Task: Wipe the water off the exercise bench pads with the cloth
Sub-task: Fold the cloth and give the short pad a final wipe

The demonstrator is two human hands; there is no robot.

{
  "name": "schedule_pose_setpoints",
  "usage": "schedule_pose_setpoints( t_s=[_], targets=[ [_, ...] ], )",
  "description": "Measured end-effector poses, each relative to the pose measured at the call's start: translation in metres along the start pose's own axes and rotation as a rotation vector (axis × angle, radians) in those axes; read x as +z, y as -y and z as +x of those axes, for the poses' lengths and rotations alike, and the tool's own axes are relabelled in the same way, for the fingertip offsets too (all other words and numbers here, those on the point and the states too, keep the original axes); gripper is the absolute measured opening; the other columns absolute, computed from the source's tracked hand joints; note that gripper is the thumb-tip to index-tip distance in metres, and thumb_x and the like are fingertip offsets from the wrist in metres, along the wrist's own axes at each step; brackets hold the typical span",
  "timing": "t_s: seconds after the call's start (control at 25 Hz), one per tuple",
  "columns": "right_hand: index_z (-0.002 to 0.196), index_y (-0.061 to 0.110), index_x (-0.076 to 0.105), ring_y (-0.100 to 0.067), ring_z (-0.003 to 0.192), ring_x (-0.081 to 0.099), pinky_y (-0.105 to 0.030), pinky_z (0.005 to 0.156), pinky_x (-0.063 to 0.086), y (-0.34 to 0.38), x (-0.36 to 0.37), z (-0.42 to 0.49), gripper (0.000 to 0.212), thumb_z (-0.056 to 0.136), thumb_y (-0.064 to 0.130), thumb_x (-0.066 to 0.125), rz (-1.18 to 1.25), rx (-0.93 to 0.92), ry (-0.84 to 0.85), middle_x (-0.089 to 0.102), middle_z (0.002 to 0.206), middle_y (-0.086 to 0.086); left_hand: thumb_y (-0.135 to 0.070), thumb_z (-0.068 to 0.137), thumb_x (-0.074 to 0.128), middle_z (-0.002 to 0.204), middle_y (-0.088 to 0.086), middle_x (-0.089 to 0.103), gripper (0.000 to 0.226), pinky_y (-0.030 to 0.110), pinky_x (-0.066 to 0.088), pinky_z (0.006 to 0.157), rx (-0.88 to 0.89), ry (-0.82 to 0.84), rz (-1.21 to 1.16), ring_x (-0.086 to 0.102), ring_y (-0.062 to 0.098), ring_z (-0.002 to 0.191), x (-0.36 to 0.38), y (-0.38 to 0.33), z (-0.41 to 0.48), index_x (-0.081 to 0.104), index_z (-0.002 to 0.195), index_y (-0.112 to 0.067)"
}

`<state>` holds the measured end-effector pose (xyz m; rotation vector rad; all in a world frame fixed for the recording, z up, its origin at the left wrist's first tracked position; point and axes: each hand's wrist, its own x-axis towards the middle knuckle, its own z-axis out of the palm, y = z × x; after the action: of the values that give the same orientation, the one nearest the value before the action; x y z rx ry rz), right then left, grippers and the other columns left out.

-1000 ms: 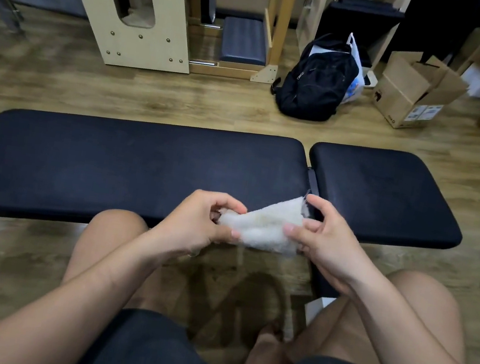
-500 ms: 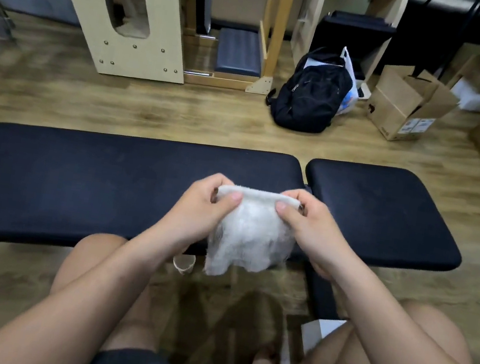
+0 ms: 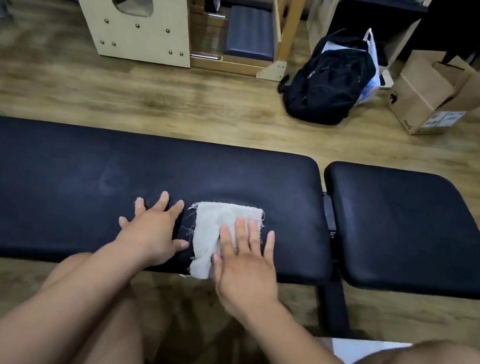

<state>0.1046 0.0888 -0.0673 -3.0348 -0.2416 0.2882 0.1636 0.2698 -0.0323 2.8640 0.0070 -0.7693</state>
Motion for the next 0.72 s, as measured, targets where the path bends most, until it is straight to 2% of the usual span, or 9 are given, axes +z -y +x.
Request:
schedule_pose_setpoints(
  t_s=[0.08, 0.28, 0.36, 0.4, 0.52, 0.6, 0.68, 0.72],
  targets=[
    [0.154, 0.022, 0.005, -0.028, 0.149, -0.007, -0.063, 0.112, -0.013, -0.023, -0.013, 0.039, 0.059, 0.100, 0.043, 0.014, -0.046, 0.041, 0.074, -0.002, 0.163, -0.007, -0.055, 0.085, 0.063, 0.163, -0.004, -0.006, 0.091, 0.067, 0.033, 0.103, 0.015, 0.042, 0.060, 0.005, 0.045, 0.143, -0.003, -0.001, 0.005, 0.008, 0.154, -0.032],
    [0.152, 0.035, 0.000, -0.028, 0.149, -0.005, -0.076, 0.105, -0.005, -0.063, -0.056, 0.163, 0.057, 0.100, 0.040, 0.022, -0.019, 0.209, 0.239, -0.007, 0.163, -0.002, -0.055, 0.085, 0.063, 0.162, 0.000, -0.010, 0.096, 0.069, 0.033, 0.101, -0.007, 0.079, 0.132, 0.004, 0.049, 0.142, -0.007, -0.007, 0.009, 0.002, 0.154, -0.029],
    [0.151, 0.039, 0.001, -0.029, 0.149, -0.004, -0.081, 0.099, -0.005, -0.063, -0.061, 0.188, 0.062, 0.098, 0.032, 0.031, -0.020, 0.222, 0.267, -0.002, 0.163, -0.003, -0.054, 0.086, 0.063, 0.162, 0.000, -0.012, 0.096, 0.069, 0.031, 0.102, -0.010, 0.083, 0.117, 0.002, 0.048, 0.142, -0.005, -0.007, 0.009, 0.001, 0.155, -0.030],
    [0.151, 0.038, 0.007, -0.029, 0.148, 0.002, -0.081, 0.098, -0.005, -0.068, -0.064, 0.193, 0.064, 0.095, 0.026, 0.035, -0.031, 0.224, 0.247, 0.007, 0.162, -0.004, -0.054, 0.086, 0.063, 0.162, -0.001, -0.012, 0.096, 0.069, 0.031, 0.103, -0.007, 0.078, 0.116, 0.001, 0.048, 0.143, -0.004, -0.007, 0.010, 0.000, 0.155, -0.030],
    [0.138, 0.023, 0.039, -0.030, 0.137, 0.033, -0.072, 0.107, 0.002, -0.116, -0.078, 0.181, 0.053, 0.086, 0.014, 0.044, -0.060, 0.318, 0.150, 0.045, 0.142, -0.009, -0.054, 0.085, 0.064, 0.162, 0.000, -0.011, 0.096, 0.069, 0.033, 0.101, -0.011, 0.072, 0.120, 0.004, 0.048, 0.142, -0.002, -0.006, 0.012, 0.002, 0.155, -0.031],
    [0.125, 0.016, 0.048, -0.033, 0.123, 0.047, -0.057, 0.112, 0.019, -0.154, -0.085, 0.158, 0.042, 0.083, 0.011, 0.051, -0.049, 0.442, 0.124, 0.058, 0.125, -0.013, -0.053, 0.083, 0.067, 0.161, 0.002, -0.006, 0.096, 0.070, 0.036, 0.098, -0.021, 0.059, 0.129, 0.010, 0.049, 0.139, -0.001, -0.009, 0.014, 0.007, 0.153, -0.030],
    [0.115, 0.014, 0.052, -0.036, 0.109, 0.054, -0.041, 0.096, 0.040, -0.165, -0.082, 0.128, 0.032, 0.083, 0.009, 0.052, 0.041, 0.470, 0.065, 0.061, 0.113, -0.017, -0.052, 0.080, 0.070, 0.158, 0.003, 0.000, 0.096, 0.070, 0.037, 0.095, -0.033, 0.051, 0.135, 0.014, 0.050, 0.135, -0.001, -0.010, 0.017, 0.011, 0.152, -0.029],
    [0.110, 0.013, 0.053, -0.037, 0.103, 0.055, -0.037, 0.086, 0.042, -0.162, -0.078, 0.112, 0.027, 0.084, 0.008, 0.050, 0.072, 0.451, 0.014, 0.061, 0.108, -0.017, -0.051, 0.079, 0.071, 0.158, 0.003, 0.002, 0.096, 0.070, 0.038, 0.095, -0.034, 0.054, 0.139, 0.015, 0.050, 0.135, -0.001, -0.012, 0.018, 0.012, 0.151, -0.028]
  ],
)
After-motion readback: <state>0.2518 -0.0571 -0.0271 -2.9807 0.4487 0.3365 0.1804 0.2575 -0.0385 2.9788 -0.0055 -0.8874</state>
